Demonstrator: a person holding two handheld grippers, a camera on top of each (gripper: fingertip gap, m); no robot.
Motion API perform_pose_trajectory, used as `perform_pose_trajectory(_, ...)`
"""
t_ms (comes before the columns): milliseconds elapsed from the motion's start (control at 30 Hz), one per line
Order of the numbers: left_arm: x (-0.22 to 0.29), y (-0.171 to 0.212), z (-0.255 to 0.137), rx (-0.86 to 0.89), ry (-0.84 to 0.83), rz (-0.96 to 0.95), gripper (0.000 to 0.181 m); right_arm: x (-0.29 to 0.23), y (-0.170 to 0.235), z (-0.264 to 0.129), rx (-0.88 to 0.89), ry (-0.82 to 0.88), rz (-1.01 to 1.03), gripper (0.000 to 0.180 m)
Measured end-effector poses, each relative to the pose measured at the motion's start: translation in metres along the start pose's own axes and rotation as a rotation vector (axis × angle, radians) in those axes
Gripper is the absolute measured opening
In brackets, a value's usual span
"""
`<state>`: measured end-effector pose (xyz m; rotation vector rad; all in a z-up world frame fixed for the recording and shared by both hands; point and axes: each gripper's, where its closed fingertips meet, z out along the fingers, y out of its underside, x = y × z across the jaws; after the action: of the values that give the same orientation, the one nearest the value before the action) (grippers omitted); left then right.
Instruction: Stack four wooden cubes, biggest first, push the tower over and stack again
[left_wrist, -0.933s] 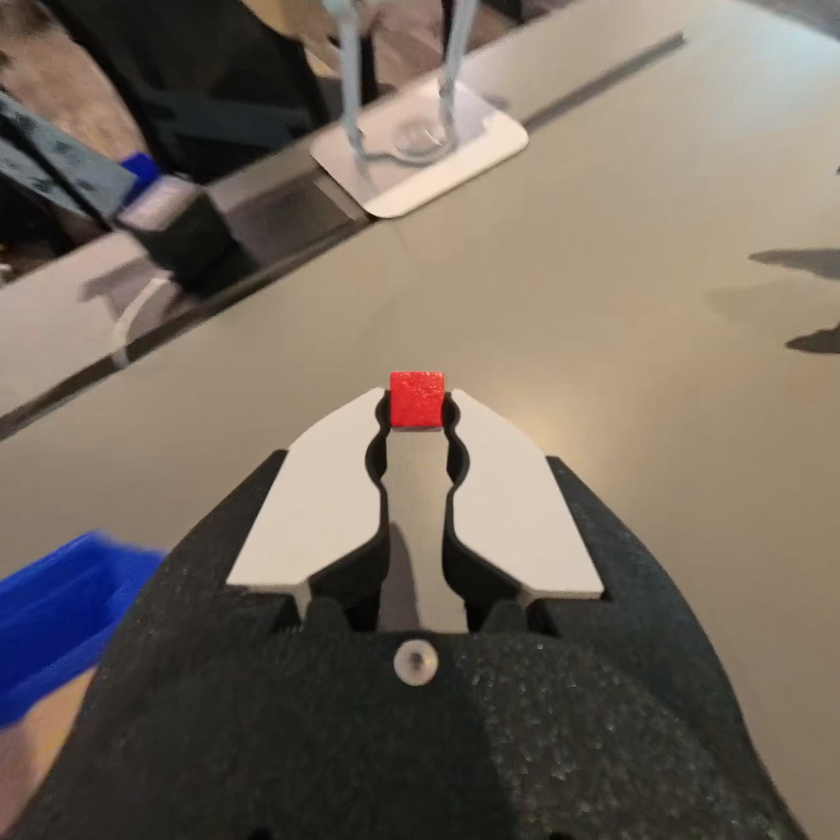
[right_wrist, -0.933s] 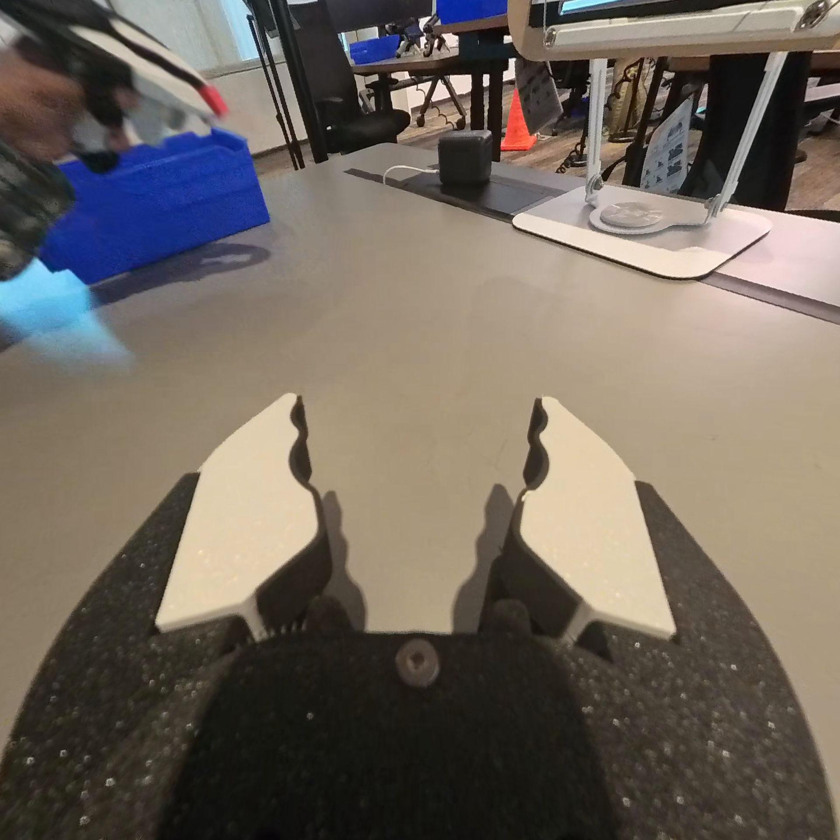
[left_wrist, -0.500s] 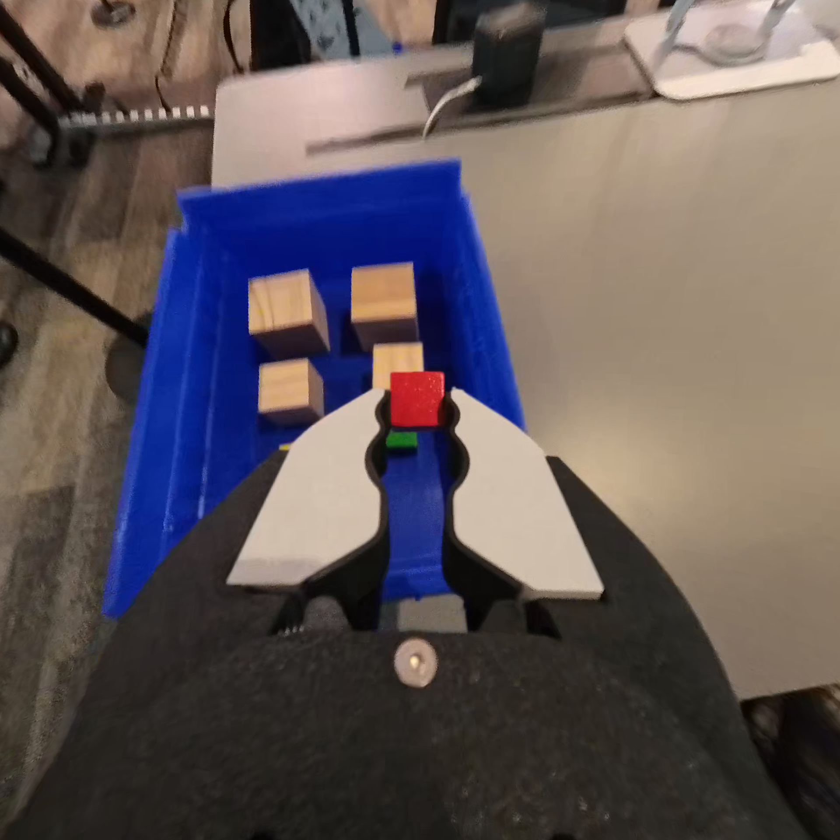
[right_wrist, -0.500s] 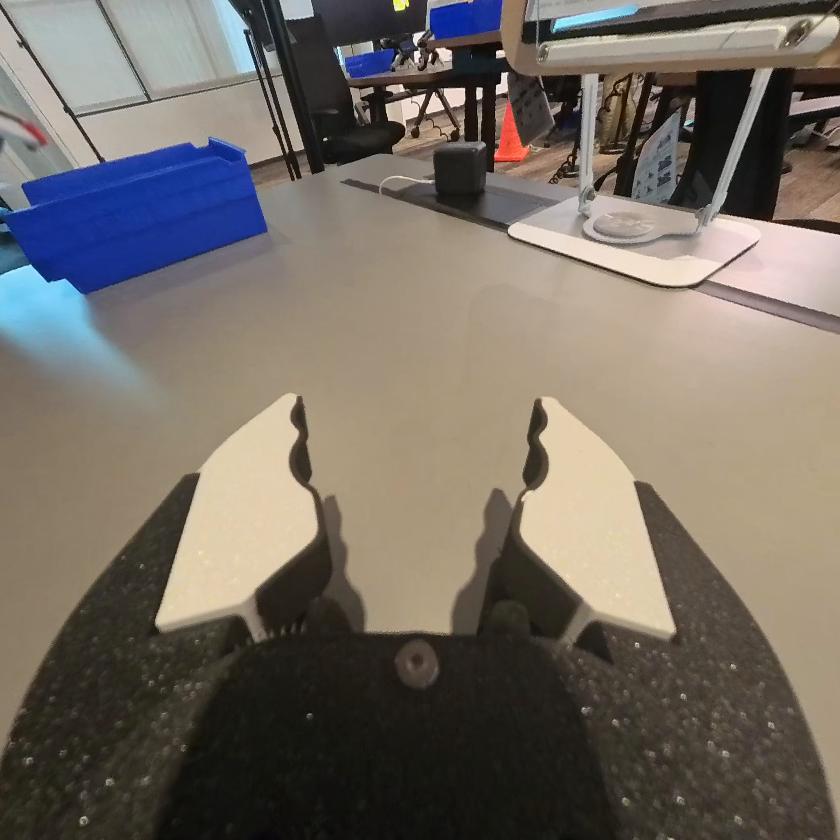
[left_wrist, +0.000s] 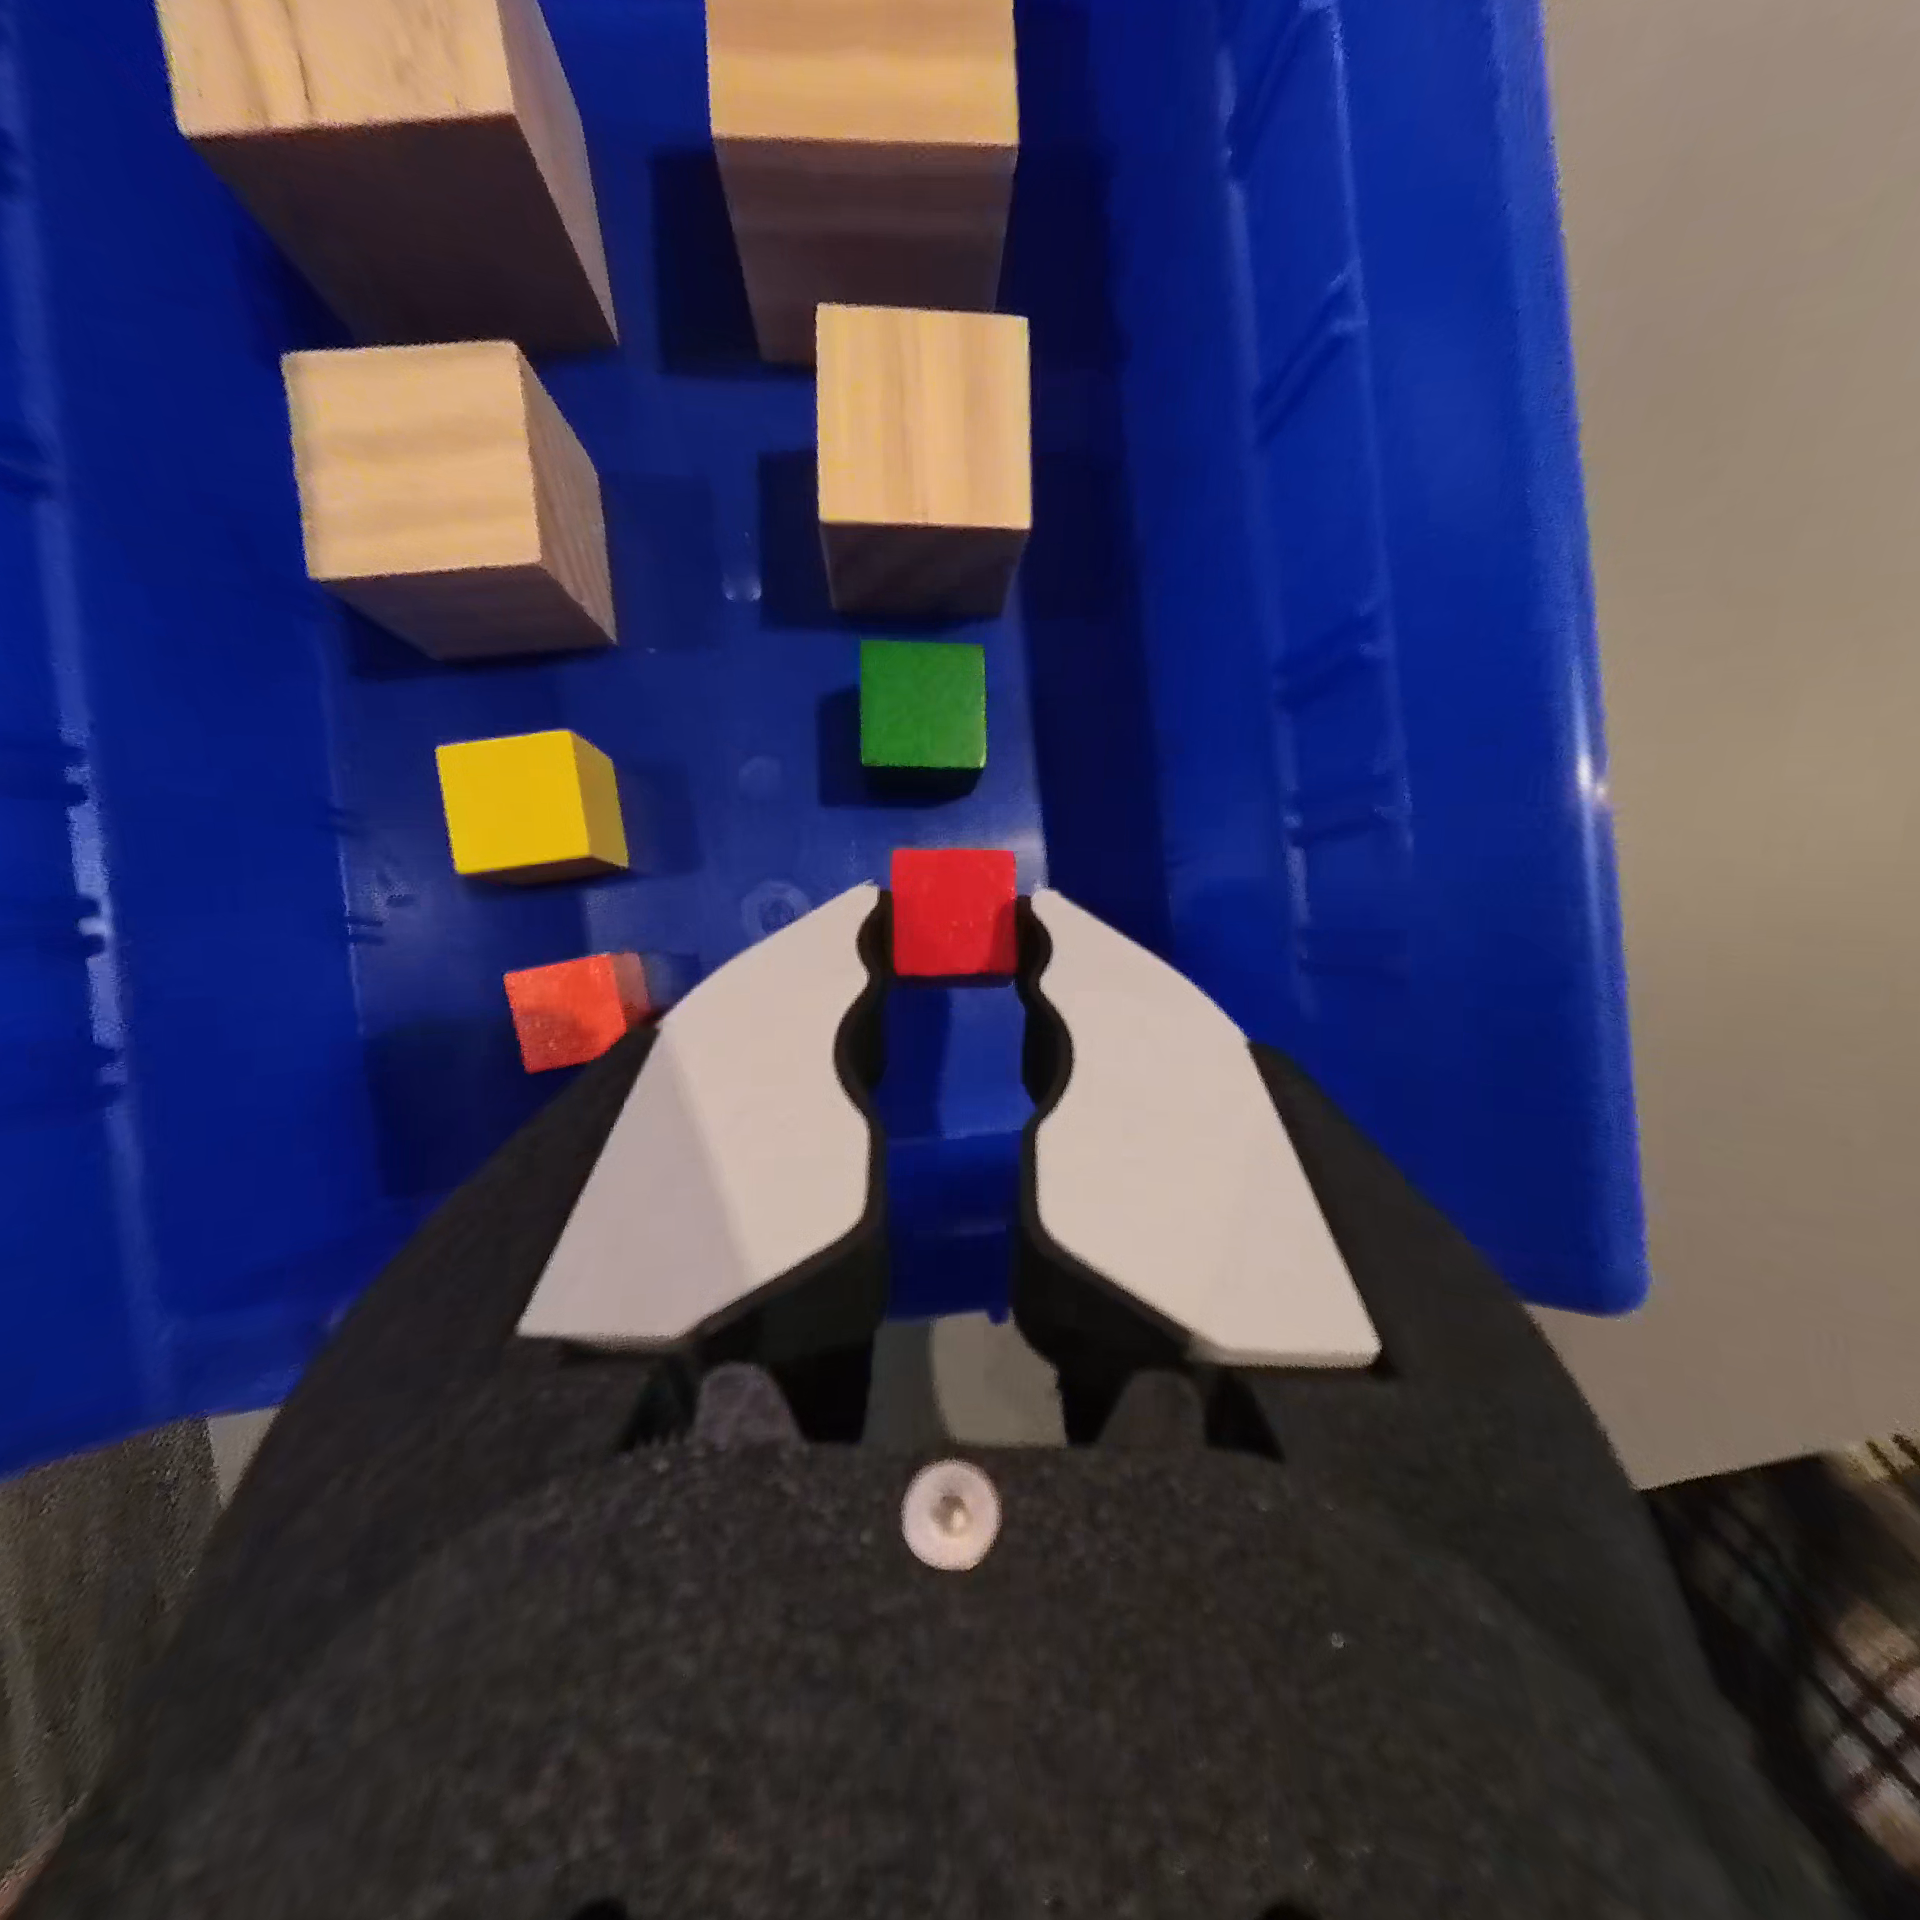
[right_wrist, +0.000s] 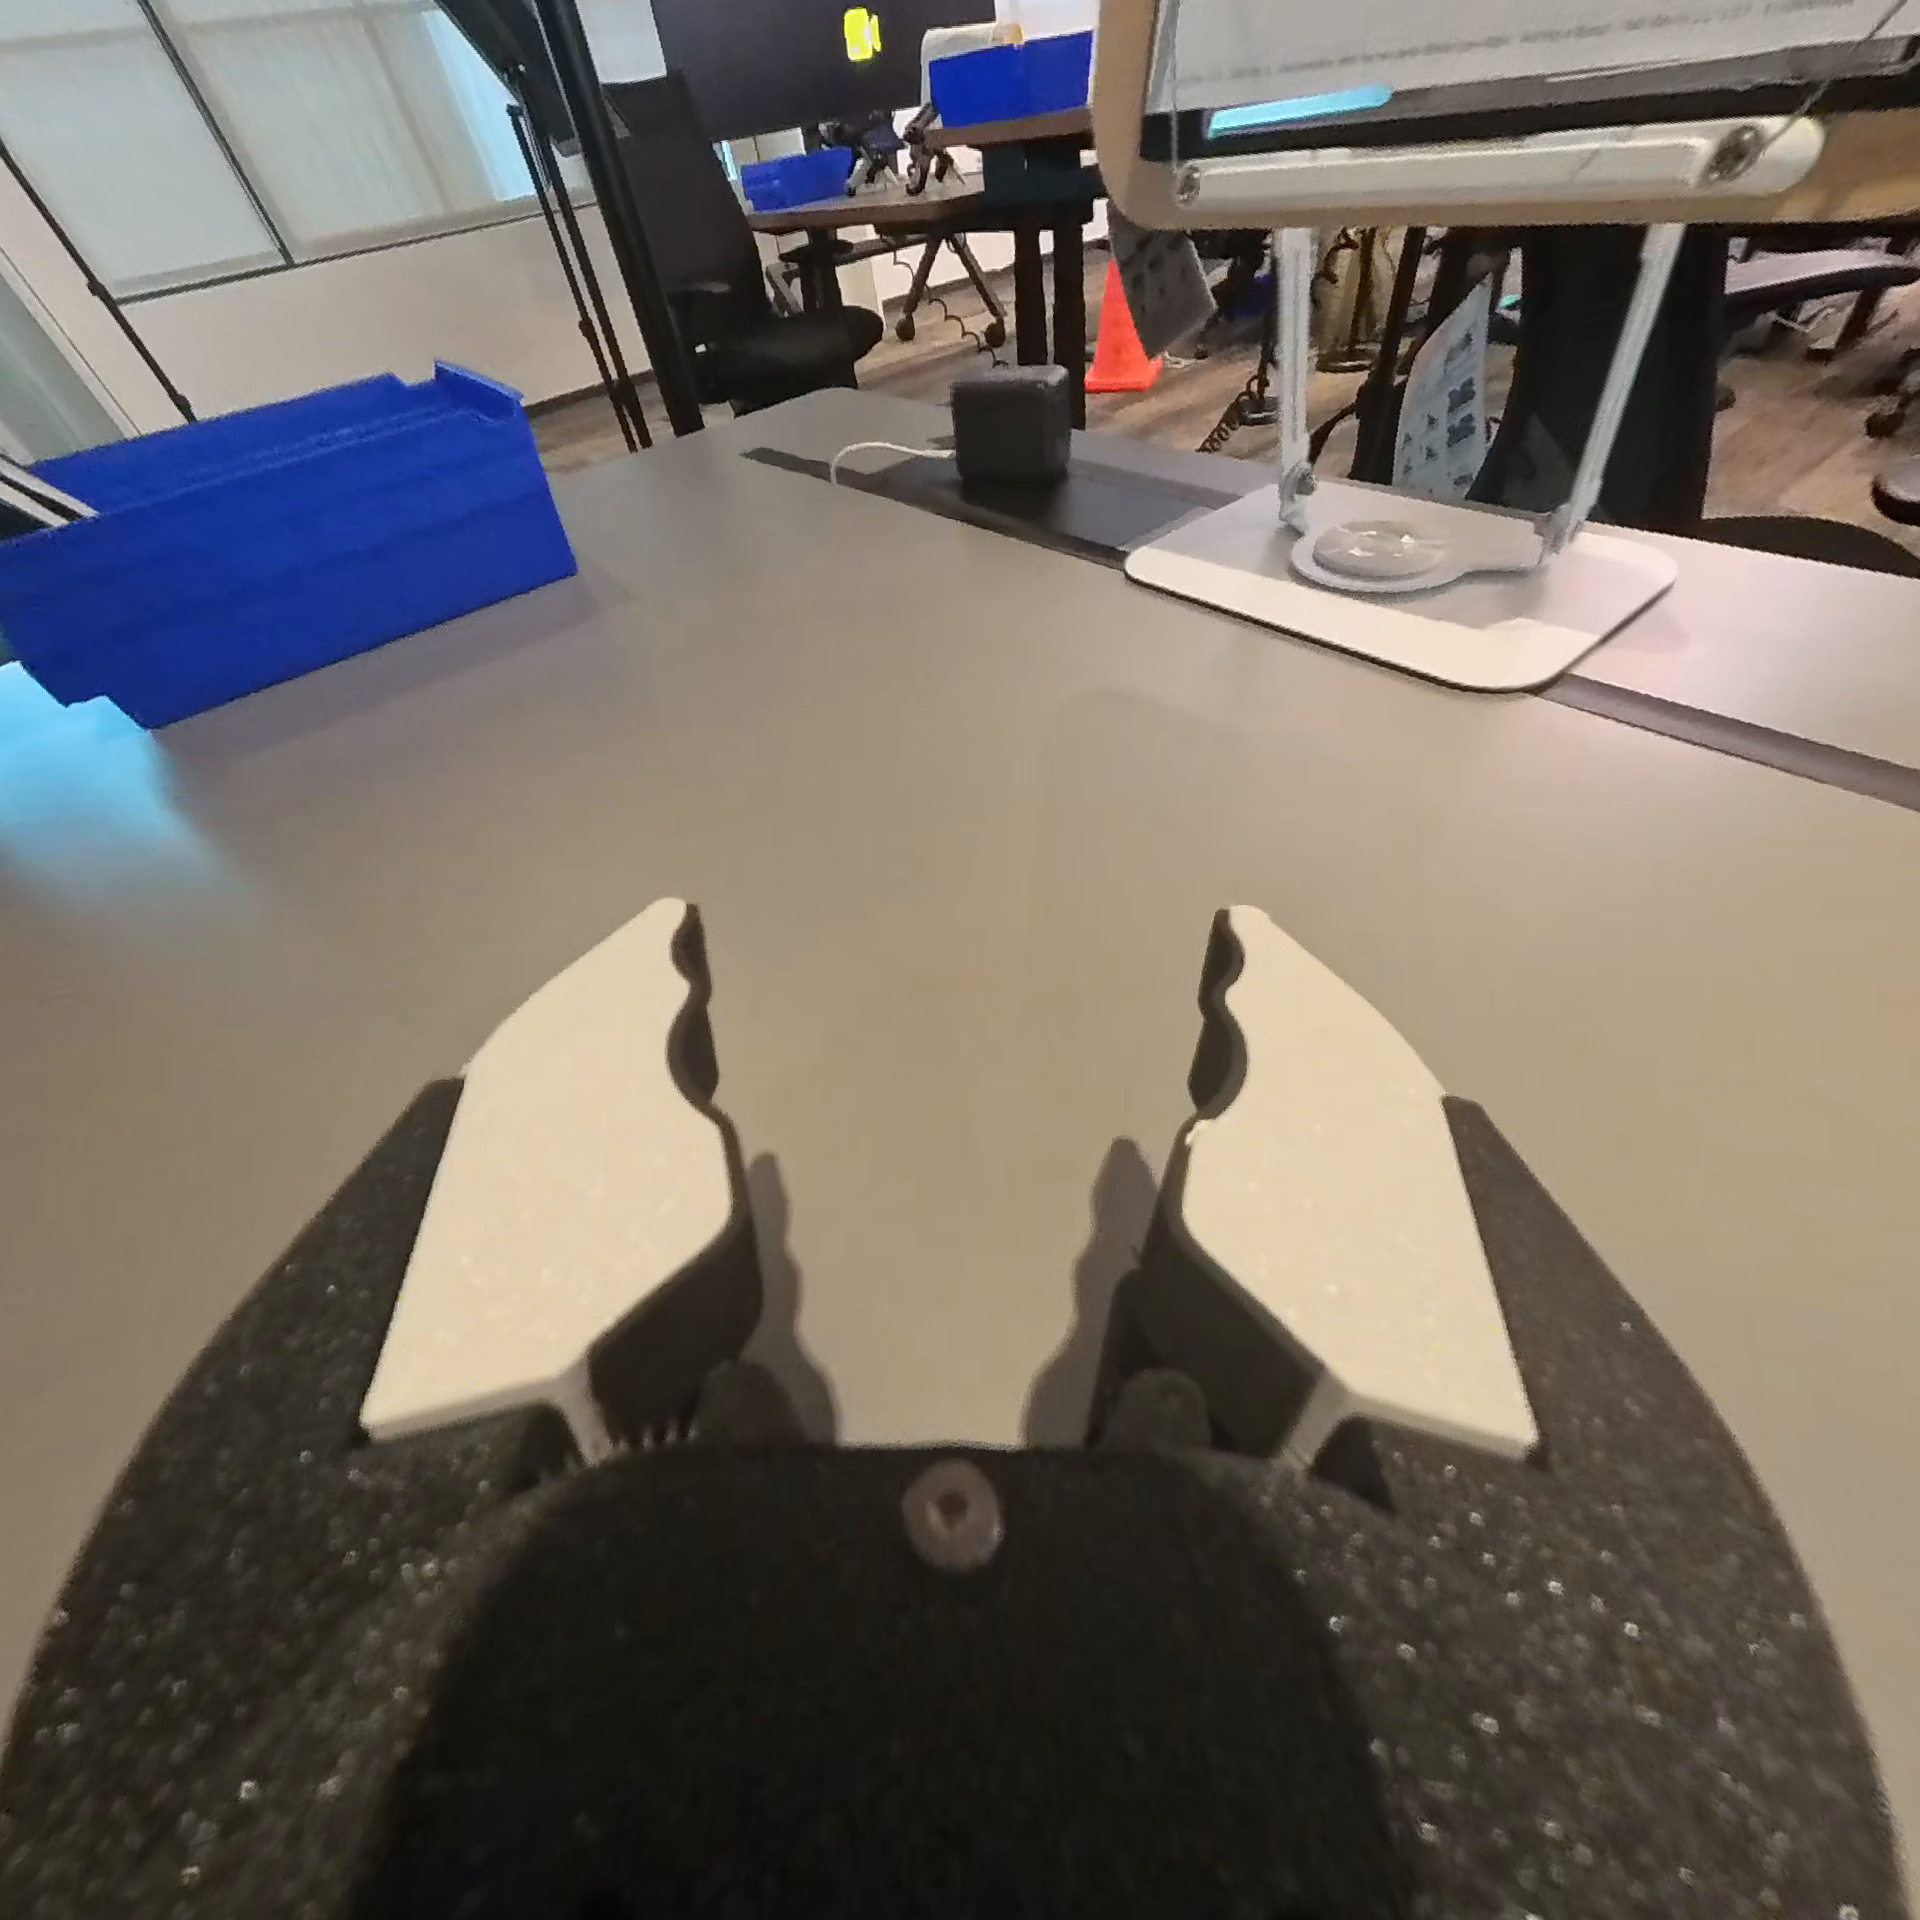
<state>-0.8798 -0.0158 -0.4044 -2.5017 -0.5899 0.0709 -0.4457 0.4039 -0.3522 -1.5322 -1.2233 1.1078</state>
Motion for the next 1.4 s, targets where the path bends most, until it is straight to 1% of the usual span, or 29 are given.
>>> perform_pose_trajectory(33,-0.001,0.001,0.002,-0.014,-0.001,-0.001,0.022,-0.001,0.0,0.001,-0.004,-0.003,-0.003,0.09)
perform_pose_trajectory(367,-0.006,0.006,0.013,-0.174,-0.06,-0.008,0.022,0.0,-0.001,-0.001,0.008,-0.011,0.002,0.089)
perform_pose_trajectory(700,-0.006,0.019,0.031,-0.327,-0.052,-0.052,0.022,0.001,-0.006,-0.006,0.036,-0.018,0.006,0.089)
perform_pose_trajectory(900,-0.006,0.02,0.031,-0.341,-0.049,-0.043,0.026,0.002,-0.009,-0.009,0.06,-0.02,0.017,0.09)
perform_pose_trajectory(1000,-0.007,0.014,0.021,-0.299,-0.04,-0.04,0.034,0.002,-0.012,-0.01,0.072,-0.023,0.021,0.091)
perform_pose_trajectory(1067,-0.013,0.008,0.005,-0.246,-0.054,-0.046,0.043,0.002,-0.013,-0.011,0.072,-0.021,0.015,0.091)
perform_pose_trajectory(1200,-0.024,-0.015,-0.042,-0.057,-0.042,-0.086,0.052,0.001,-0.014,-0.011,0.078,-0.024,0.012,0.091)
perform_pose_trajectory(1300,-0.036,-0.03,-0.076,0.078,-0.087,-0.09,0.056,-0.001,-0.014,-0.008,0.076,-0.028,0.012,0.091)
perform_pose_trajectory(1400,-0.043,-0.045,-0.1,0.189,-0.137,-0.069,0.058,-0.004,-0.013,-0.005,0.068,-0.032,0.009,0.091)
